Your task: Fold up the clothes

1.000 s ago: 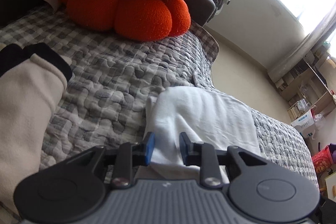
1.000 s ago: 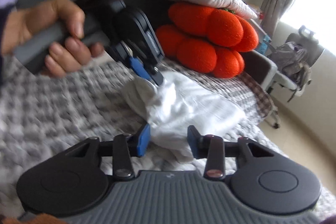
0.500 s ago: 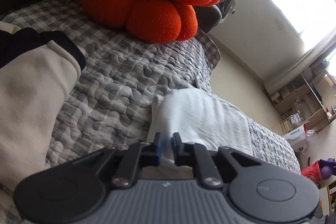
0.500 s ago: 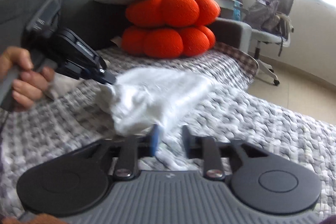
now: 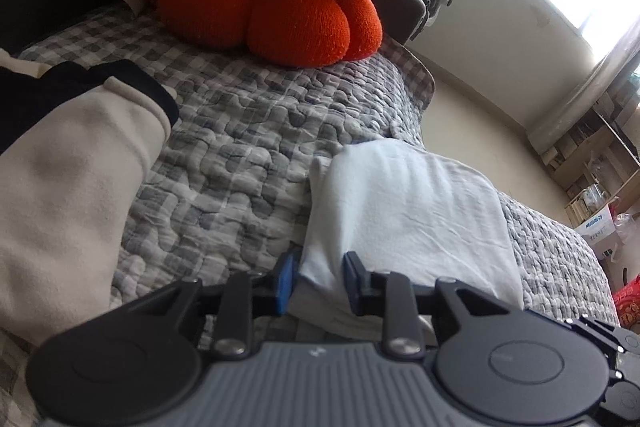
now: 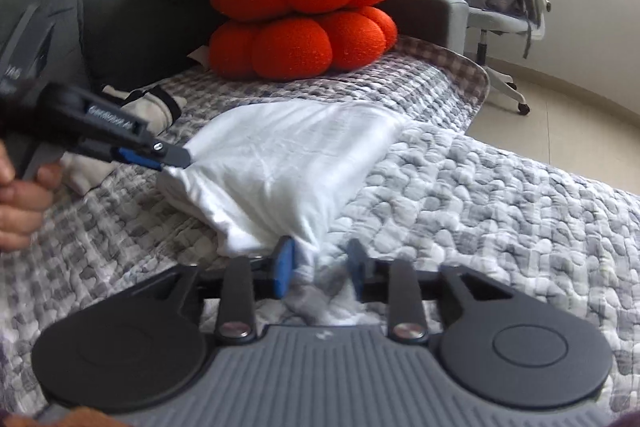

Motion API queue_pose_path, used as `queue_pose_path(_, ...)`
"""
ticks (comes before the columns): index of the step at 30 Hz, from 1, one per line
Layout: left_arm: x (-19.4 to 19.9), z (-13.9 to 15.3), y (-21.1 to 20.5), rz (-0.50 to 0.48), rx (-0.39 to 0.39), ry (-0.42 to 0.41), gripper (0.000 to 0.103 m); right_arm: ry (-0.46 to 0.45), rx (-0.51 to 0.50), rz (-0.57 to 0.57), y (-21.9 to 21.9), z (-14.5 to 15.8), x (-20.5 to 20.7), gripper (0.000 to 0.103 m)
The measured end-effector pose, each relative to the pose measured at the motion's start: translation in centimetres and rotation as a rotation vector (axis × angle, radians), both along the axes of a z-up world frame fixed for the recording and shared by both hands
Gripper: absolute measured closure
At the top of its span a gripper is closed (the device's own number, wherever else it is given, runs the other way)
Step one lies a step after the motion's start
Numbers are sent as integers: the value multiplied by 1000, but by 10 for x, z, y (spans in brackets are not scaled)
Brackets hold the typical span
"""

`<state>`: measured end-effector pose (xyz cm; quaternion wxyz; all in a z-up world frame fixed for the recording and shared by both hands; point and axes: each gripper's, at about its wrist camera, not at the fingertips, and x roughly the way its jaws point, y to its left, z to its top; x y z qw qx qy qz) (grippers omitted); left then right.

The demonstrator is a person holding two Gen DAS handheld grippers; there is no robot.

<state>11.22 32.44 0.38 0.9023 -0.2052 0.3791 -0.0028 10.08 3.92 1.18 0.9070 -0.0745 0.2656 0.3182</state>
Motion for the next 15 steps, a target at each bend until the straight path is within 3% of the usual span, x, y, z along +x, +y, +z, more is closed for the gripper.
queue_pose_path(3,-5,3,2,-10,-8,-24,75,12,-19,-12,-1,-1,4,64)
queue_pose_path(7,-6,-2,-1,-7,1,-15,75,-150,-33,95,20,12,-20,64)
queue_pose_path(10,-6,-5,-2,-9,8,-11,75,-174,-111,198,48,6,-27,64)
queue_pose_path(12,-7,-4,0,-8,4,-13,74,-136,-194,205,57,-8,-22,72)
queue_pose_path(13,-8,-4,0,-11,3,-13,74,-113,-237,203,61,-16,-18,86)
queue_pose_path(15,-11,-4,1,-20,3,-13,74,-90,-239,210,55,-17,-16,86)
